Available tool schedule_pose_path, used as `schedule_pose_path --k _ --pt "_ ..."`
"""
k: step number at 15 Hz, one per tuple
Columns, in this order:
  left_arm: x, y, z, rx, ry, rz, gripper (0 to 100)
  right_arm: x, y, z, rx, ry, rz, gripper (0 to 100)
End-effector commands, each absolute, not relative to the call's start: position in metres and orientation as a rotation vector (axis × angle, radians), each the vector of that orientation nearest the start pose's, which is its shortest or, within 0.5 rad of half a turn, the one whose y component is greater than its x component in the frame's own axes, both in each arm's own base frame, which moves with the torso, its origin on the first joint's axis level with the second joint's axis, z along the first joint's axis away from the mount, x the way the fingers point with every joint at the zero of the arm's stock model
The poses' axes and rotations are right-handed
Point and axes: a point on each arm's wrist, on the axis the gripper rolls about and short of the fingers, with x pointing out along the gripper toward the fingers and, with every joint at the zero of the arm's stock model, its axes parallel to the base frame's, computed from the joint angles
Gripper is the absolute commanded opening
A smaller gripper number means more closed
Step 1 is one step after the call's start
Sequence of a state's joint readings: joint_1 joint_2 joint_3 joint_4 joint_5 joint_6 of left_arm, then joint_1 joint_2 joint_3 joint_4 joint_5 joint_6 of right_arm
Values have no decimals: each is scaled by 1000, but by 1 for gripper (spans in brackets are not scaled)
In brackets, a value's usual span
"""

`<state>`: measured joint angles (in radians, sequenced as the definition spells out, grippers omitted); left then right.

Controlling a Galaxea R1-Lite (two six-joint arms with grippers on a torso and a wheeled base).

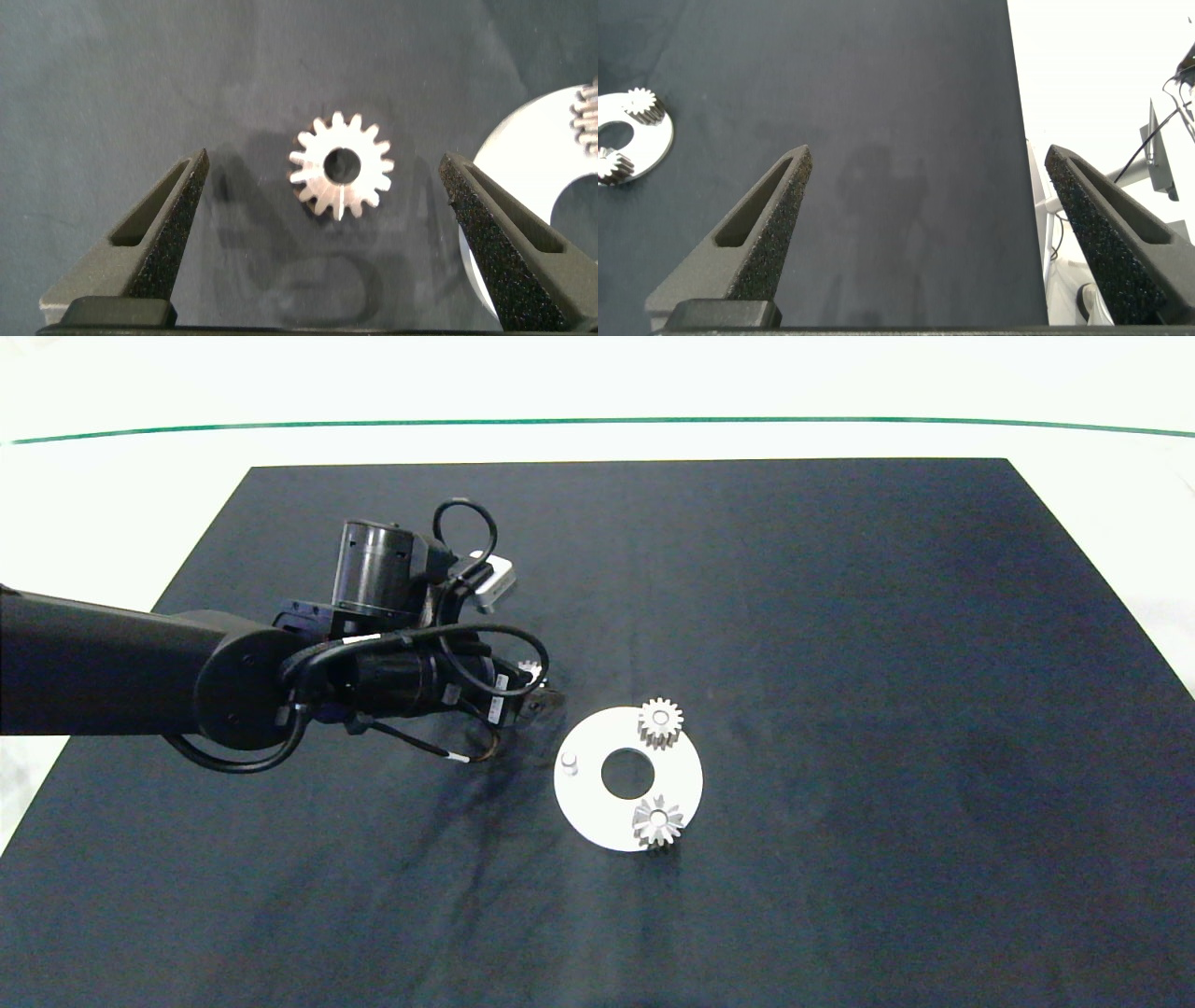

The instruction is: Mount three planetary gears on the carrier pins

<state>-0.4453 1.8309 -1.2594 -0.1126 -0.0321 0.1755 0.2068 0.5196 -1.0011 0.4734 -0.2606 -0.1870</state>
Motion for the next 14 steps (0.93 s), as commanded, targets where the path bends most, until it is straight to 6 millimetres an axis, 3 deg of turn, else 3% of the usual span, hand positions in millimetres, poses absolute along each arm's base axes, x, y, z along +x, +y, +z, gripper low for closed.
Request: schedule_pose_path --k 1,10,14 --pt "322 -158 213 268 404 -511 98 -34 -13 296 -190 11 -54 100" --pt "322 -158 210 272 413 -507 80 -6 -7 295 -205 100 -25 100" --pt "321 -157 208 273 421 -507 72 26 0 298 -220 170 -15 100"
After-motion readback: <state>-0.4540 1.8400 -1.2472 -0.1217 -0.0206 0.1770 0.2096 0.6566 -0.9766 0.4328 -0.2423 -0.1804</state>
